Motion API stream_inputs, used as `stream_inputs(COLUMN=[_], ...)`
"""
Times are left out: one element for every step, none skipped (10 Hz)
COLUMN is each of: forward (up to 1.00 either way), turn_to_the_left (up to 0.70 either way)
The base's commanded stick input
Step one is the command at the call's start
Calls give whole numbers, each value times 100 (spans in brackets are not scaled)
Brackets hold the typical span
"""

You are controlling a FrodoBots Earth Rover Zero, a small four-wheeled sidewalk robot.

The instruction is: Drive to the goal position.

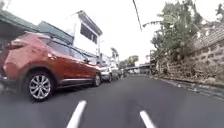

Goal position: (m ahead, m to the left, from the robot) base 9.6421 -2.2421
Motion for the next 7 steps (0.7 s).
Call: stream_inputs(forward=[100,100,100,100,100,100,100], turn_to_the_left=[-35,-40,-40,-40,-40,0,0])
